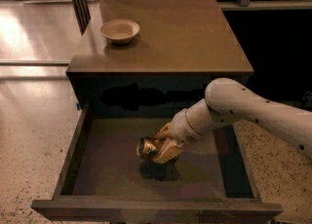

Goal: Place orange can into top drawer

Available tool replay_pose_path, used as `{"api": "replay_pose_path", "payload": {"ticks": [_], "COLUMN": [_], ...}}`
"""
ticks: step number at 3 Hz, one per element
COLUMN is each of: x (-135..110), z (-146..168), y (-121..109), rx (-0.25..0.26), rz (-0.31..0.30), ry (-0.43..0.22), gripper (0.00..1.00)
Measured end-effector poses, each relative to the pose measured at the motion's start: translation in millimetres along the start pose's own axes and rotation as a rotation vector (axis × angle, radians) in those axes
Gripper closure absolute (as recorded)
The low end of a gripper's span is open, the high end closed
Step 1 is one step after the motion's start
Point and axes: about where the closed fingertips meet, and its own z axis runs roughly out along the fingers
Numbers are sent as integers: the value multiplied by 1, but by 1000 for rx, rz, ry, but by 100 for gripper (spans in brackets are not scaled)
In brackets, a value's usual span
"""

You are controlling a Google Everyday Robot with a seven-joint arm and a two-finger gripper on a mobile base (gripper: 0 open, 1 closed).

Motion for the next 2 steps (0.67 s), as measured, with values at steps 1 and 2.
{"api": "replay_pose_path", "payload": {"ticks": [1, 2], "x": [26, 22], "z": [52, 48], "y": [16, 16], "rx": [-46, -46], "rz": [31, 31], "ry": [50, 50], "gripper": [100, 100]}}
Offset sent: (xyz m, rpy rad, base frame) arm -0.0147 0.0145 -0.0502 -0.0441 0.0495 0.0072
